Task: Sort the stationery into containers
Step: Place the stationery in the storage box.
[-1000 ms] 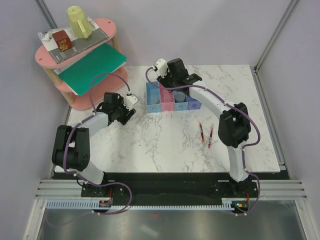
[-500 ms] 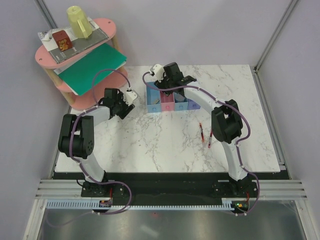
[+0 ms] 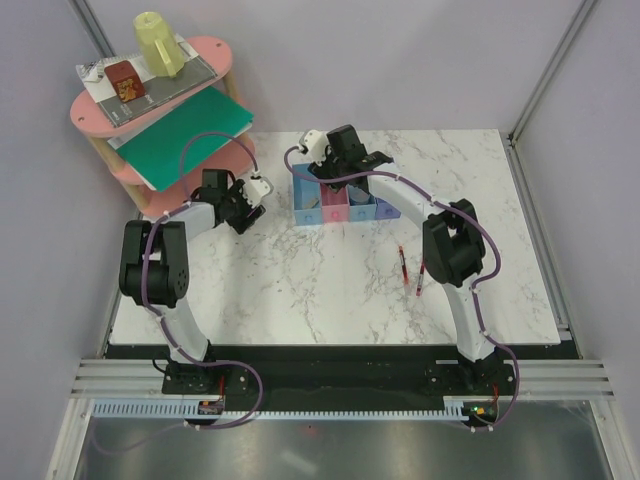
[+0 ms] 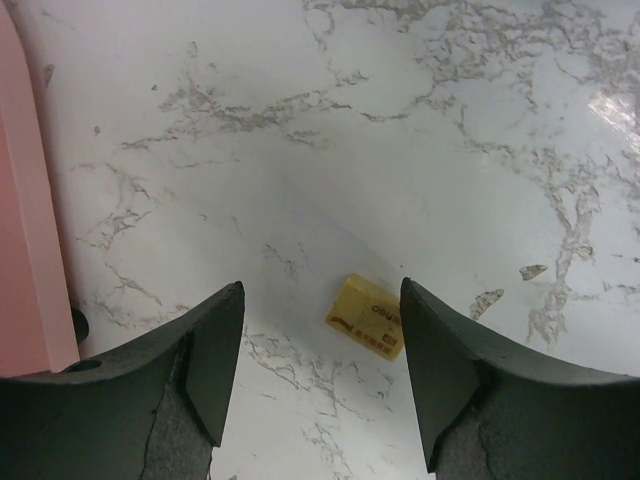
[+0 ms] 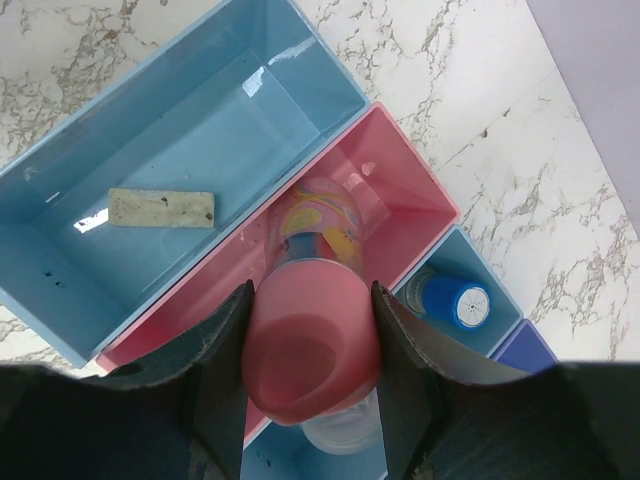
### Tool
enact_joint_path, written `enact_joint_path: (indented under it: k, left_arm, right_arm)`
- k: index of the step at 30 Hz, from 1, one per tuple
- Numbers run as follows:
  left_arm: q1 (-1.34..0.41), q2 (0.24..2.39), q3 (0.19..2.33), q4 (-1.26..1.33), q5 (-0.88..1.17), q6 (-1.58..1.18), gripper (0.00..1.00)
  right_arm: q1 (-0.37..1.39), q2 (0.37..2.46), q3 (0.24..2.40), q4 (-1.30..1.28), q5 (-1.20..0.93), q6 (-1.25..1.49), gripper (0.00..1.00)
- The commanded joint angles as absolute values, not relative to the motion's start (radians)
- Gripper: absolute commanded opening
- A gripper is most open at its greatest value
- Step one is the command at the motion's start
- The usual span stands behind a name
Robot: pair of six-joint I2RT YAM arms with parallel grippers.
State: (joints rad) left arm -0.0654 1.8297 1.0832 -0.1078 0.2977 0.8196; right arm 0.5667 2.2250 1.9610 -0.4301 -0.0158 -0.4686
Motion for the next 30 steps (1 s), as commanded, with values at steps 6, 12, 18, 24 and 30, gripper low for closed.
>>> enact_joint_path:
  k: [6, 12, 18, 24, 30]
  left_arm:
    - [-0.023, 1.891, 1.192, -0.281, 0.451, 0.942, 0.69]
    - [-0.021, 1.896, 1.213, -0.354, 0.508, 0.989, 0.66]
    - [-0.02, 1.898, 1.229, -0.41, 0.557, 0.993, 0.65]
    - [-0.02, 1.93, 1.253, -0.41, 0.531, 0.977, 0.62]
    - [-0.02, 1.95, 1.262, -0.364, 0.485, 0.953, 0.61]
  right_arm:
    - [0.561, 2.279, 2.091, -0.429, -0.006, -0.54, 0.17]
    - [0.561, 2.327, 2.167, -0.436, 0.034, -0.568, 0.35]
    - [0.561, 2.338, 2.198, -0.436, 0.054, -0.584, 0.44]
    - [0.561, 2.324, 2.204, -0.425, 0.069, -0.598, 0.48]
    - [0.561, 2.325, 2.214, -0.42, 0.078, -0.609, 0.51]
